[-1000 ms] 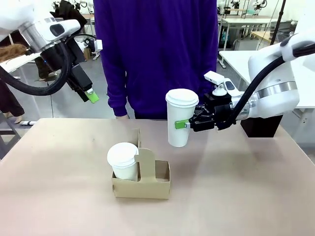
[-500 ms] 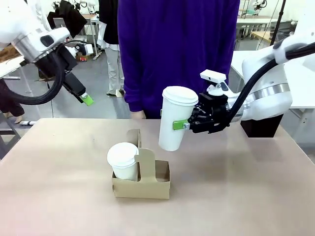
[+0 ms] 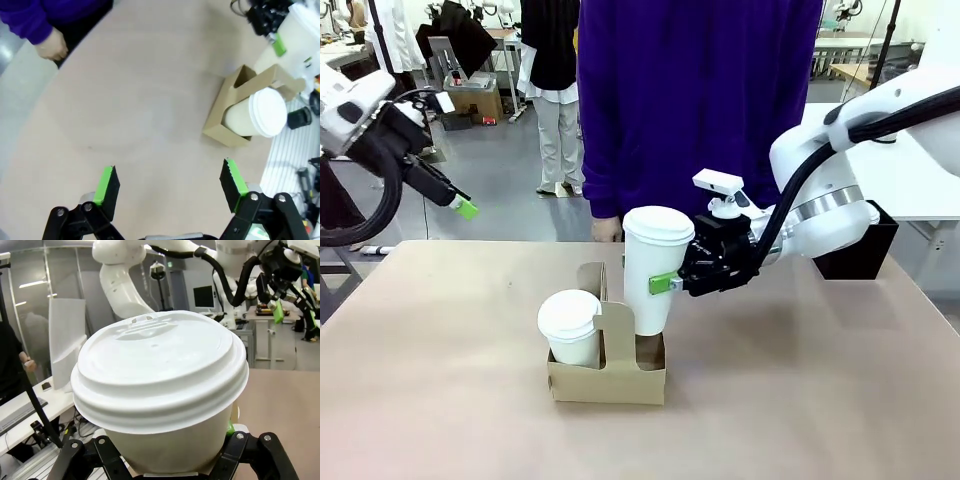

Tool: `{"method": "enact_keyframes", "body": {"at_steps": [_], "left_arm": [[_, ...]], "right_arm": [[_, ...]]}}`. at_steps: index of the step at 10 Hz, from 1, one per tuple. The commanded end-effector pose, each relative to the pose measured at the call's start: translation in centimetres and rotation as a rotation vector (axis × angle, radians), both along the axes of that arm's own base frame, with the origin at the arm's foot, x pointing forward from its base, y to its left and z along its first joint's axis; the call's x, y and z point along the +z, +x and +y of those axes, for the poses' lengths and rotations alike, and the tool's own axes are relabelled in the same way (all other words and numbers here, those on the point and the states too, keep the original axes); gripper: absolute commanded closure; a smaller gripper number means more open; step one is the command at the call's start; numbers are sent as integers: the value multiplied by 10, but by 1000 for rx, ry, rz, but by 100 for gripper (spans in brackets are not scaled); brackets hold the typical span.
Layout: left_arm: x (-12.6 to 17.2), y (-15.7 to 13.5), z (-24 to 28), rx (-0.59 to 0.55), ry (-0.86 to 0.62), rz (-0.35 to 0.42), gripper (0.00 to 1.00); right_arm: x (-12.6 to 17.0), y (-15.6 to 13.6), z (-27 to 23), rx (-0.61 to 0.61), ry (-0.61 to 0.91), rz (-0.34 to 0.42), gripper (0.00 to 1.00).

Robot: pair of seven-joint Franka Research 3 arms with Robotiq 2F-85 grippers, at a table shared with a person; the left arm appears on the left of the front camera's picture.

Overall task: Pour a drink into a cup and package it in a carrier.
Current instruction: Insert the held 600 ml Paper Cup into the Cup Carrier.

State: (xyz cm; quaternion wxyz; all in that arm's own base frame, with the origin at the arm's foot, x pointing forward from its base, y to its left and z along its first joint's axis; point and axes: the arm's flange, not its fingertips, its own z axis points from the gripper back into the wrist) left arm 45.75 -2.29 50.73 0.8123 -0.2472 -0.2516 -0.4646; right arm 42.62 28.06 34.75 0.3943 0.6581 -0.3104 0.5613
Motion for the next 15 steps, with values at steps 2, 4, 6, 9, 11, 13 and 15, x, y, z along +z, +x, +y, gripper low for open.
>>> {"method": "enact_keyframes", "body": {"at_steps": [2, 4, 6, 9, 11, 13, 15], "left_arm": [[-20, -10, 22, -84, -89, -7, 0], [-15, -7, 18, -38, -29, -12, 0], [-15, -7, 18, -38, -29, -12, 0], [-15, -7, 18, -38, -29, -12, 0], [-15, -7, 18, -38, -29, -12, 0], [-15, -7, 18, -38, -29, -12, 0], [-15, -7, 18, -38, -29, -12, 0]], "right_arm": [[-15, 6, 9, 30, -9, 0, 20], [-26, 5, 12, 39, -20, 9, 20], [-35, 2, 15, 56, -18, 34, 20], [-49, 0, 13, 64, -39, 25, 20], [-61, 1, 13, 72, -35, 16, 20], [-72, 0, 13, 76, -27, -45, 20], [-82, -3, 14, 87, -27, -85, 20]]}}
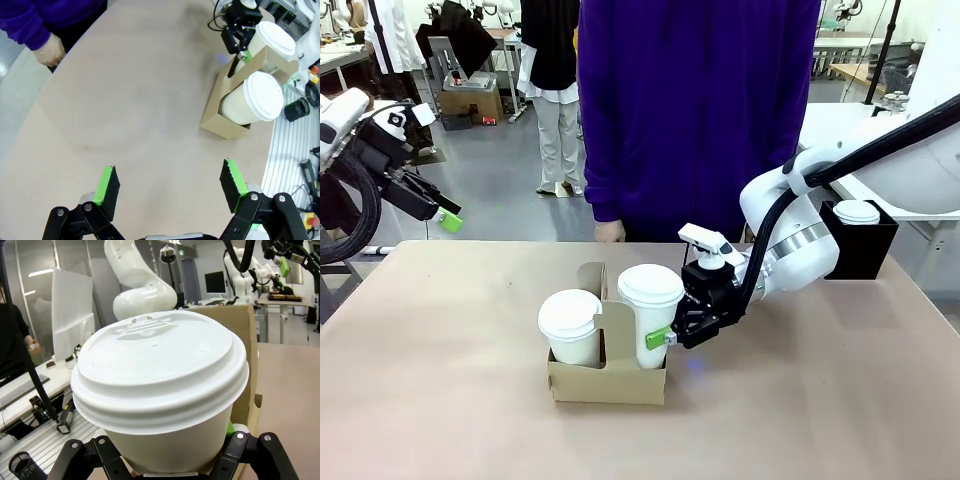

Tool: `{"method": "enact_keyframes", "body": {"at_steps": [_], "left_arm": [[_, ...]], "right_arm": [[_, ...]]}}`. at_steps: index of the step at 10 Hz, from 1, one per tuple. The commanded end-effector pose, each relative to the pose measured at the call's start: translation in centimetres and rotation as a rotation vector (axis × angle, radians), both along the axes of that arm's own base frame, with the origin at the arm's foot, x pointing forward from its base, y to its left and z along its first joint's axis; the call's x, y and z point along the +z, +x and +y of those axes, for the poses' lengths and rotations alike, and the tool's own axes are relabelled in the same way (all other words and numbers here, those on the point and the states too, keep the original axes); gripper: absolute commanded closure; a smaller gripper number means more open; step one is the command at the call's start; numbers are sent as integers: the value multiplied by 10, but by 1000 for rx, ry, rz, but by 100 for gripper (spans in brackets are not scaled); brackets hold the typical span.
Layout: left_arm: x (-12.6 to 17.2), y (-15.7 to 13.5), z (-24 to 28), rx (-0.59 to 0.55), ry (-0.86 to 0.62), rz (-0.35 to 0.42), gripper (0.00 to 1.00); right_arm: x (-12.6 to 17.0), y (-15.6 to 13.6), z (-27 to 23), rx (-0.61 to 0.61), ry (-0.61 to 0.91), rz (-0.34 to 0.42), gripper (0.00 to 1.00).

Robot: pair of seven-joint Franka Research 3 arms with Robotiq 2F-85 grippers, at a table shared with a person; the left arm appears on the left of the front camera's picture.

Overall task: Pour a drink into a cup and package it in a carrier.
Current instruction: Insert the held 600 ml Paper Cup into the Cup Carrier.

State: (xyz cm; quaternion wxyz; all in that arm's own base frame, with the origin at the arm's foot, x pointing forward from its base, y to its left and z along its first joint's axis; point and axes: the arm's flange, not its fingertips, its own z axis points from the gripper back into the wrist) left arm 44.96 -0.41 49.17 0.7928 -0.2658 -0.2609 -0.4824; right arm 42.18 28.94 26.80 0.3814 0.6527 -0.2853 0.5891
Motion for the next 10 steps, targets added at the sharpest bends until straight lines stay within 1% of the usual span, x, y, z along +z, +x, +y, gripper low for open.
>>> {"method": "enact_keyframes", "body": {"at_steps": [1, 3, 6, 7, 10], "left_arm": [[1, 1, -1, 13, 11, 4, 0], [1, 1, -1, 13, 11, 4, 0], [1, 1, -1, 13, 11, 4, 0], [1, 1, -1, 13, 11, 4, 0], [1, 1, -1, 13, 11, 4, 0]], "right_arm": [[-8, 1, 7, 30, -12, -65, 20], [-18, 4, 11, 40, -29, -63, 20], [-20, 6, 12, 40, -35, -83, 20], [-20, 7, 12, 40, -49, -104, 0], [-16, 7, 8, 47, -78, -134, 0]]}}
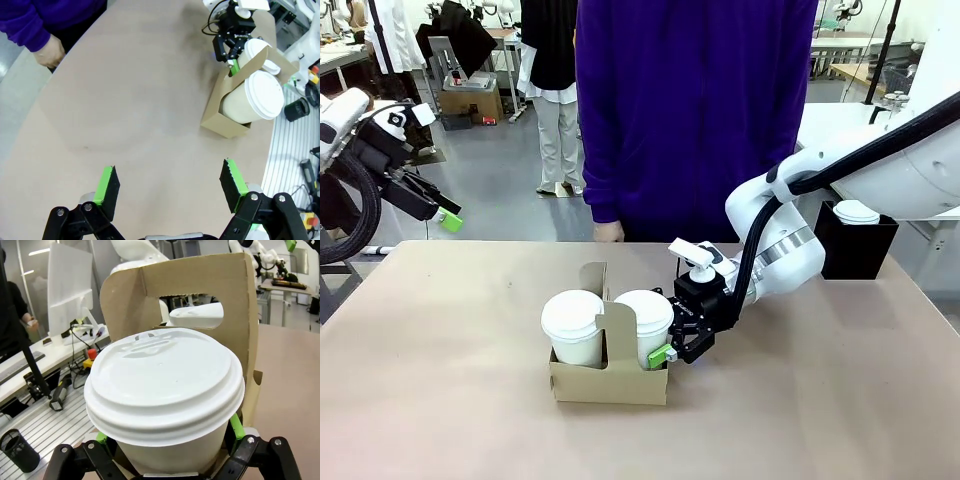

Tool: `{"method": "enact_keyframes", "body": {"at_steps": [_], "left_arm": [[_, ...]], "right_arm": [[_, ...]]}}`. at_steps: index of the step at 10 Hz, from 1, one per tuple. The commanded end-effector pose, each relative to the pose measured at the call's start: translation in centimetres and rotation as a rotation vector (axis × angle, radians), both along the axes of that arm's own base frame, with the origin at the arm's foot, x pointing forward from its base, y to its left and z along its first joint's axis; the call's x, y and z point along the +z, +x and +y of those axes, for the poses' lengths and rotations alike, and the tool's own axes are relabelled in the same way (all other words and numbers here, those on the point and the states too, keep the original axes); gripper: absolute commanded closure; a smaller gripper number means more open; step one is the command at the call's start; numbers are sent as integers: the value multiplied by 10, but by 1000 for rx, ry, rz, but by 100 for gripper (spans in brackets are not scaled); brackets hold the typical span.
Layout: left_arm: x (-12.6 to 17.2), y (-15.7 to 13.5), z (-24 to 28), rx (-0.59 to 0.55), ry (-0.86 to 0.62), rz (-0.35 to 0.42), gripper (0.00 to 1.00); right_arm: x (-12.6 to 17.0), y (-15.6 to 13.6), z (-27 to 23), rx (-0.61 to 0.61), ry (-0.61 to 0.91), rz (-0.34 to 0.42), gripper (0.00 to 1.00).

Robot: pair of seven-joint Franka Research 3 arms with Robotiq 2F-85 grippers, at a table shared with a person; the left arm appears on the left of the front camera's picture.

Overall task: Pour a drink into a cup and package it in a carrier.
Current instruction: Insert the held 600 ml Paper Cup into the Cup Carrier.

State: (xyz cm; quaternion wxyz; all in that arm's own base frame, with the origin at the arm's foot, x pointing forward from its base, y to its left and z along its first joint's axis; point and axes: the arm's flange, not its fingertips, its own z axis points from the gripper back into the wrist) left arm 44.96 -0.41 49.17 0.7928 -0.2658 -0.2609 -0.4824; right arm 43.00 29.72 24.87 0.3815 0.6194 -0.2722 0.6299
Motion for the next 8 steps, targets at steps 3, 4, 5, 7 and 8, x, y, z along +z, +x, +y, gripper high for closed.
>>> {"method": "enact_keyframes", "body": {"at_steps": [3, 4, 5, 7, 8], "left_arm": [[1, 1, -1, 13, 10, 4, 0], [1, 1, -1, 13, 10, 4, 0], [1, 1, -1, 13, 10, 4, 0], [1, 1, -1, 13, 10, 4, 0], [1, 1, -1, 13, 10, 4, 0]], "right_arm": [[15, 4, -10, 12, -31, -86, 0], [19, 6, -15, 0, -31, -97, 0], [25, 8, -22, -15, -28, -111, 0], [39, 14, -38, -62, -27, -131, 0], [49, 16, -48, -90, -43, -143, 0]]}}
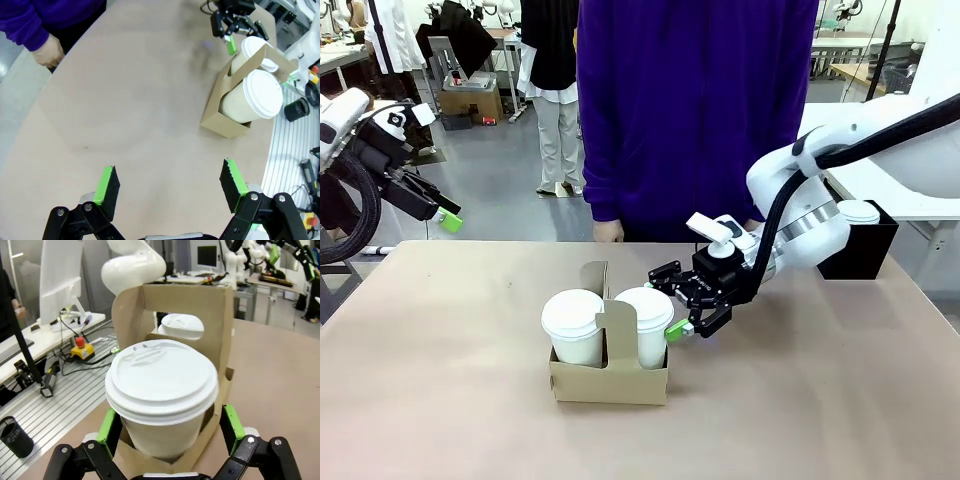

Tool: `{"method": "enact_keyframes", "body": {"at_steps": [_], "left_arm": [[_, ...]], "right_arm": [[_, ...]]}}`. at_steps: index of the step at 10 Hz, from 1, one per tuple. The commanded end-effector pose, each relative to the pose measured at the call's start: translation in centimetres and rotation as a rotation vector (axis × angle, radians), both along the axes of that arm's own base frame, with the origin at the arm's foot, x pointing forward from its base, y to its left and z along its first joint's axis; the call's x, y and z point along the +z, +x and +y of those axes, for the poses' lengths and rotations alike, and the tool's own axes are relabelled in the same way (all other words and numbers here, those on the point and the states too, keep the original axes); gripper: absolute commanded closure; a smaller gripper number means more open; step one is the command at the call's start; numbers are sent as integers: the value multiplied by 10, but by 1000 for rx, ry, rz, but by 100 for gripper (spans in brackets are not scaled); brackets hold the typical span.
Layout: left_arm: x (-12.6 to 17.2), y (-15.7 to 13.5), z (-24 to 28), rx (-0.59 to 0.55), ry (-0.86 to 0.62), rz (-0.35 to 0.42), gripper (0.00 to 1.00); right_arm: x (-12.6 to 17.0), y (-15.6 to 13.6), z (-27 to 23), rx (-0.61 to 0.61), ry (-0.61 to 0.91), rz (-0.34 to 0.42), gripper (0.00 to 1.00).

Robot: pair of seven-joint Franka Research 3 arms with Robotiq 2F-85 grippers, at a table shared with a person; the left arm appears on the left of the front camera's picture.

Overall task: Pour a drink into a cup and package it in a carrier.
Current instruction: Insert the held 600 ml Paper Cup into the Cup Carrier.

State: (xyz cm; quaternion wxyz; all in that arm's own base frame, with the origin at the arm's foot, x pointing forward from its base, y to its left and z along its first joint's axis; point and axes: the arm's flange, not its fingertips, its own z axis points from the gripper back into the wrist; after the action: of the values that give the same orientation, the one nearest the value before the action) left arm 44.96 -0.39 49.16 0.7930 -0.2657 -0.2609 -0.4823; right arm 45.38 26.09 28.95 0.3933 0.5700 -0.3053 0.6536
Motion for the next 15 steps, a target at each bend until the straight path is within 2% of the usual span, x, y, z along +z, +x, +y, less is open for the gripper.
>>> {"method": "enact_keyframes", "body": {"at_steps": [1, 3, 4, 5, 7, 10, 11, 13, 15], "left_arm": [[1, 1, -1, 13, 10, 4, 0], [1, 1, -1, 13, 10, 4, 0], [1, 1, -1, 13, 10, 4, 0], [1, 1, -1, 13, 10, 4, 0], [1, 1, -1, 13, 10, 4, 0], [1, 1, -1, 13, 10, 4, 0], [1, 1, -1, 13, 10, 4, 0], [1, 1, -1, 13, 10, 4, 0], [1, 1, -1, 13, 10, 4, 0]], "right_arm": [[20, -6, -24, -53, -52, -39, 0], [44, -7, -57, -130, -132, -35, 0], [61, -11, -85, -238, -199, 1, 0], [74, -19, -109, -380, -283, 69, 0], [101, -44, -156, -626, -351, 155, 0], [124, -87, -217, -989, -492, 136, 0], [128, -101, -230, -1064, -512, 129, 0], [128, -122, -241, -1113, -499, 130, 0], [122, -125, -246, -1156, -557, 170, 0]]}}
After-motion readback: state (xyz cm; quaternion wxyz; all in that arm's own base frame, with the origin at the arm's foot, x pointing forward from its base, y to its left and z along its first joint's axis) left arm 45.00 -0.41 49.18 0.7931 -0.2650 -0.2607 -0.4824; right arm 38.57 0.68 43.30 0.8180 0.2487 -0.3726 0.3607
